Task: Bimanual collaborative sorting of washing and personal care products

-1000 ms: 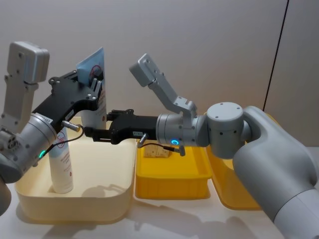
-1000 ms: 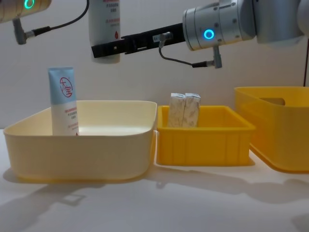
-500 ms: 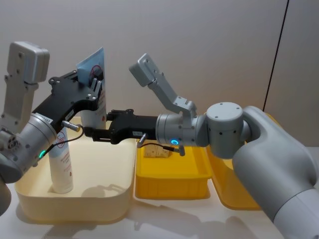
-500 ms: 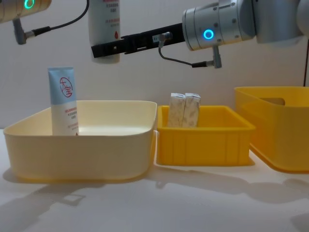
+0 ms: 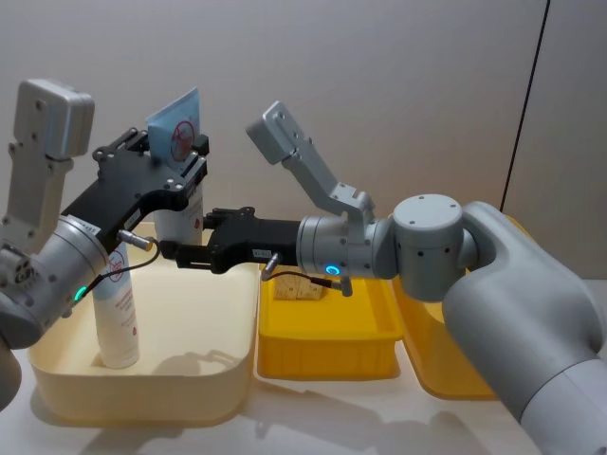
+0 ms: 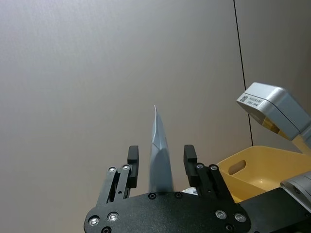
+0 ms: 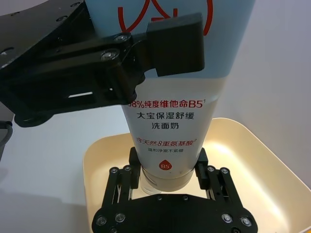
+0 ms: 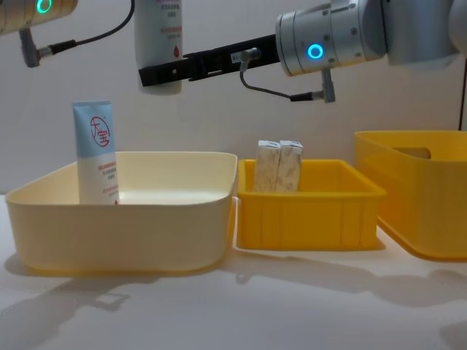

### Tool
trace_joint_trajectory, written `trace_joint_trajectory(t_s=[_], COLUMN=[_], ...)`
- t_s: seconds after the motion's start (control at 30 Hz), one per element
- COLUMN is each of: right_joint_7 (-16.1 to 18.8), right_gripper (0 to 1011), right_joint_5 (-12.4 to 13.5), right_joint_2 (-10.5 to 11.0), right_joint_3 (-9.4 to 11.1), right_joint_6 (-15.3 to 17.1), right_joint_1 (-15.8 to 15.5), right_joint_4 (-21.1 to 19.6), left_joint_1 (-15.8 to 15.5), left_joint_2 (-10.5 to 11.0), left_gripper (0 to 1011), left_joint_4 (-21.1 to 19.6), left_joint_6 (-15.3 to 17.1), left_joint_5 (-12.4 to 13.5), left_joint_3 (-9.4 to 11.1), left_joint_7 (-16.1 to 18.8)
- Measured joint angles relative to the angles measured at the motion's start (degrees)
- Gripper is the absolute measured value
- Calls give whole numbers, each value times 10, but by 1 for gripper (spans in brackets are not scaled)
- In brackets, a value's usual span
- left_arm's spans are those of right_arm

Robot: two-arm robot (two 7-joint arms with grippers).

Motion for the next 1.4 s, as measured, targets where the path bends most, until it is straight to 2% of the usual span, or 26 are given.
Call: trace_joint_trajectory(t_s=[0.07,0.13,0.2,0.23,0.53,1.0,1.4], right_joint_7=[0,-1,-5,-5,-34,-105,-174], right_gripper=[646,646,646,646,646,646,646], right_joint_5=[0,0,-1,-1,-8,-20,-38], right_joint_2=[0,0,2,2,14,47,79], right_joint_3=[0,-1,-2,-2,0,16,39], right_joint_6=[0,0,0,0,4,31,69], right_joint_1=[1,2,4,4,9,10,11], right_joint_4=[1,2,5,5,7,-11,-32], left_joint_1=[0,0,0,0,0,0,0], left_joint_2=[0,0,0,0,0,0,0], left_gripper=[596,628,741,741,996,1002,1003], left_joint_4=[0,0,0,0,0,0,0], left_joint_6=[0,0,0,0,0,0,0], left_joint_5=[0,0,0,0,0,0,0], left_joint_3=[0,0,0,0,0,0,0], left_joint_7=[0,0,0,0,0,0,0])
